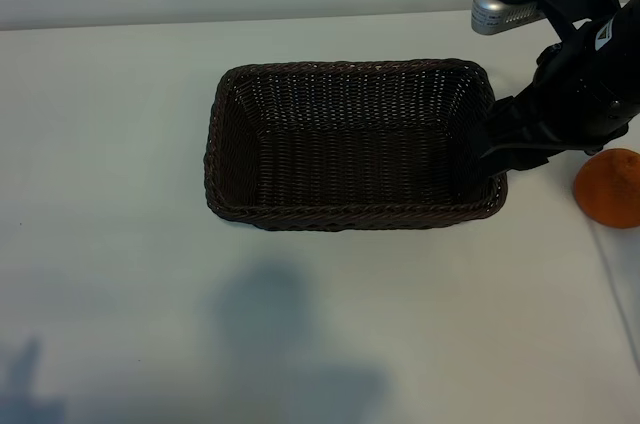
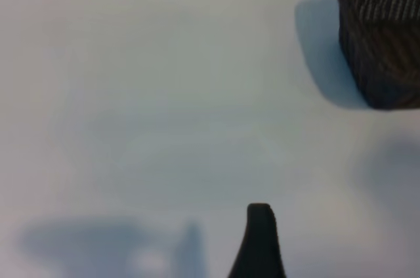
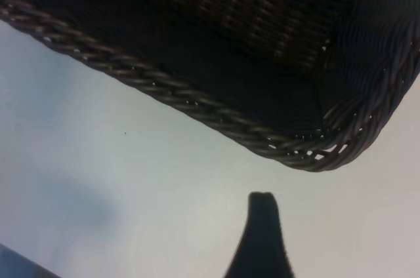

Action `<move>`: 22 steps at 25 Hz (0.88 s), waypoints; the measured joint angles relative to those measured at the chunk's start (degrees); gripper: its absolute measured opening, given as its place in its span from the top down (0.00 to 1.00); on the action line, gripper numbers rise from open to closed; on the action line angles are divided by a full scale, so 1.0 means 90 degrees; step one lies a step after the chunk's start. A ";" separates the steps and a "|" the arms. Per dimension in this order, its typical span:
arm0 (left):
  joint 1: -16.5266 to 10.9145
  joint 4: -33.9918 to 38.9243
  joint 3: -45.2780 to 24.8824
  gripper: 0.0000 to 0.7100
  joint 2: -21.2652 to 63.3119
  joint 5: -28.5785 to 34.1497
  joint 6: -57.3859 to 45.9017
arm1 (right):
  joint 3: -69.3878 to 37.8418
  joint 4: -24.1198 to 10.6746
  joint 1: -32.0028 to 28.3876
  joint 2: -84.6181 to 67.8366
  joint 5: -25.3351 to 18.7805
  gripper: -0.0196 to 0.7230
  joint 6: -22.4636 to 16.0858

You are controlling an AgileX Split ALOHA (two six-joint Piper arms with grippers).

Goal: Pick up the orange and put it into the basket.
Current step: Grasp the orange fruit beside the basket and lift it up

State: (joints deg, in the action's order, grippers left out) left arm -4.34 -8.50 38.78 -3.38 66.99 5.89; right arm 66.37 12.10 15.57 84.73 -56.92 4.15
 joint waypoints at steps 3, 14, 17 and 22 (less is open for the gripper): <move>0.0000 0.0201 -0.0229 0.16 0.0018 0.0000 -0.0006 | 0.0000 0.0000 0.0000 0.0000 0.0000 0.23 0.0000; 0.0000 0.0776 -0.0905 0.17 0.0018 -0.0040 -0.0508 | 0.0000 0.0000 0.0000 0.0000 0.0000 0.23 0.0000; 0.0000 0.0792 -0.0950 0.20 0.0018 -0.0180 -0.0542 | 0.0000 0.0000 0.0000 0.0000 0.0000 0.23 0.0000; 0.0000 0.0792 -0.1126 0.24 0.0018 -0.0444 -0.0654 | 0.0000 0.0000 0.0000 0.0000 0.0000 0.23 0.0000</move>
State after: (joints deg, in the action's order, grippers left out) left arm -4.34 -1.37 28.64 -3.22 62.99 0.00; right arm 66.37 12.10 15.57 84.73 -56.92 4.15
